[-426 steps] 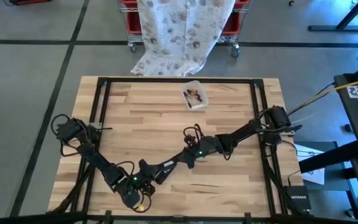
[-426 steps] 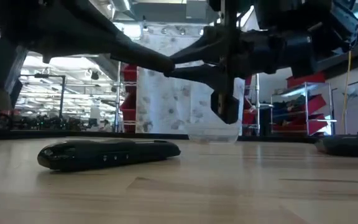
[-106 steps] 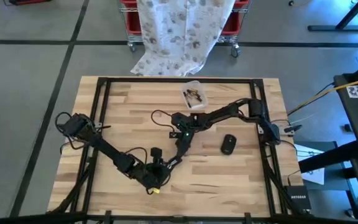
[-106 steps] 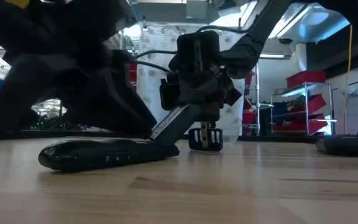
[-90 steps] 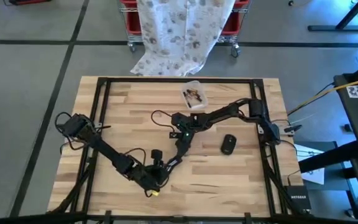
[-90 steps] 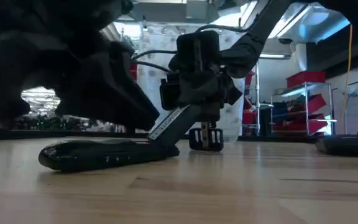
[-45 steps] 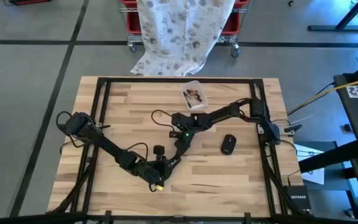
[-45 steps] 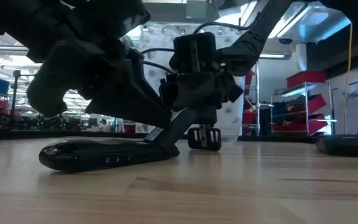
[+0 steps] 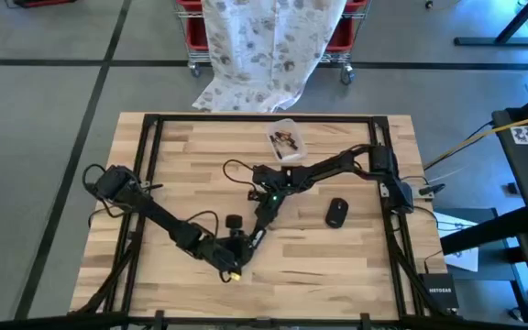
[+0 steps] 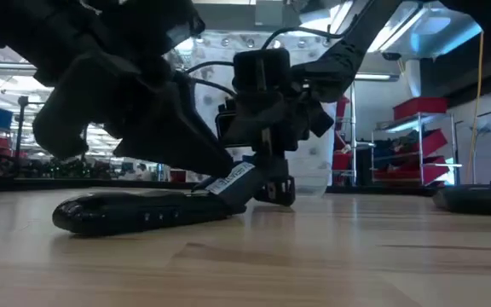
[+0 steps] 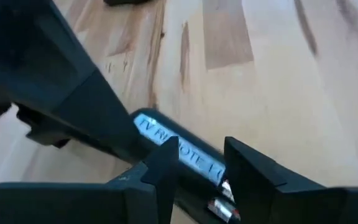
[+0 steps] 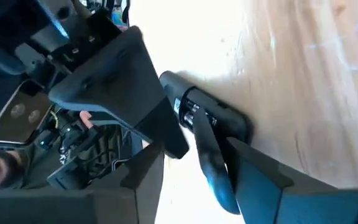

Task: Insert battery
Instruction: Close the remote control cover

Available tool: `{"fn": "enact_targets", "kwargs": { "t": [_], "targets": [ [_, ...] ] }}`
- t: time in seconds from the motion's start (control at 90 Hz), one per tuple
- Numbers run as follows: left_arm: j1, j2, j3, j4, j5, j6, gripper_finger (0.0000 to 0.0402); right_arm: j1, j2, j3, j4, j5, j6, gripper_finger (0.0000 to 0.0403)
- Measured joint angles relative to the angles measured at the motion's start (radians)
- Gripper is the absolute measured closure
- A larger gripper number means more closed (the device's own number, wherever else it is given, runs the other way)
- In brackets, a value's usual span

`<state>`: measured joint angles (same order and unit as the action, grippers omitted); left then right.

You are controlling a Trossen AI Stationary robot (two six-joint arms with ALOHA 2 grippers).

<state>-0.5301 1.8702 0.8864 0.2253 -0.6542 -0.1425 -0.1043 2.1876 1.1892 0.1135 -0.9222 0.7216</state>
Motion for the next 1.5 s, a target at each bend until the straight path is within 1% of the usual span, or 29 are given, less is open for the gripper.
{"fn": "enact_targets", "kwargs": {
  "t": [0.133, 0.267, 0.367, 0.456, 0.622, 0.744, 0.856, 1.022, 1.1, 1.311, 1.378, 1.5],
  "targets": [
    [0.0, 0.0, 0.0, -0.068, -0.007, -0.061, 0.029, 0.0, -0.004, 0.0, 0.006, 0.021, -0.007, 0.0246],
    [-0.007, 0.0, -0.005, -0.087, -0.008, -0.091, 0.029, 0.0, -0.02, -0.002, 0.006, 0.043, -0.03, 0.0246],
    [-0.013, 0.001, -0.008, -0.098, -0.006, -0.095, 0.029, -0.002, -0.053, -0.005, -0.004, 0.074, -0.062, 0.0246],
    [-0.017, 0.001, -0.008, -0.098, 0.004, -0.102, 0.029, -0.003, -0.086, -0.01, -0.048, 0.126, -0.097, 0.0246],
    [-0.023, 0.002, -0.008, -0.098, 0.006, -0.099, 0.029, 0.0, -0.16, -0.008, -0.22, 0.264, -0.204, 0.0246],
    [-0.025, 0.002, -0.008, -0.099, 0.008, -0.088, 0.029, 0.045, -0.175, -0.008, -0.312, 0.391, -0.292, 0.0246],
    [-0.037, -0.004, -0.007, -0.107, 0.006, -0.058, 0.029, 0.12, -0.182, -0.007, -0.313, 0.503, -0.352, 0.0246],
    [-0.077, -0.059, -0.002, -0.135, 0.002, -0.052, 0.029, 0.233, -0.186, -0.003, -0.3, 0.79, -0.359, 0.025],
    [-0.098, -0.105, 0.0, -0.145, -0.02, -0.059, 0.029, 0.272, -0.187, -0.002, -0.295, 0.877, -0.334, 0.0258],
    [-0.15, -0.218, 0.002, -0.164, -0.034, -0.091, 0.029, 0.329, -0.187, -0.003, -0.281, 0.976, -0.244, 0.0277],
    [-0.166, -0.224, 0.002, -0.165, -0.033, -0.114, 0.029, 0.342, -0.186, -0.003, -0.273, 0.992, -0.201, 0.0278],
    [-0.192, -0.215, 0.002, -0.172, -0.033, -0.156, 0.029, 0.367, -0.176, -0.004, -0.235, 1.003, -0.176, 0.0279]
  ]
}}
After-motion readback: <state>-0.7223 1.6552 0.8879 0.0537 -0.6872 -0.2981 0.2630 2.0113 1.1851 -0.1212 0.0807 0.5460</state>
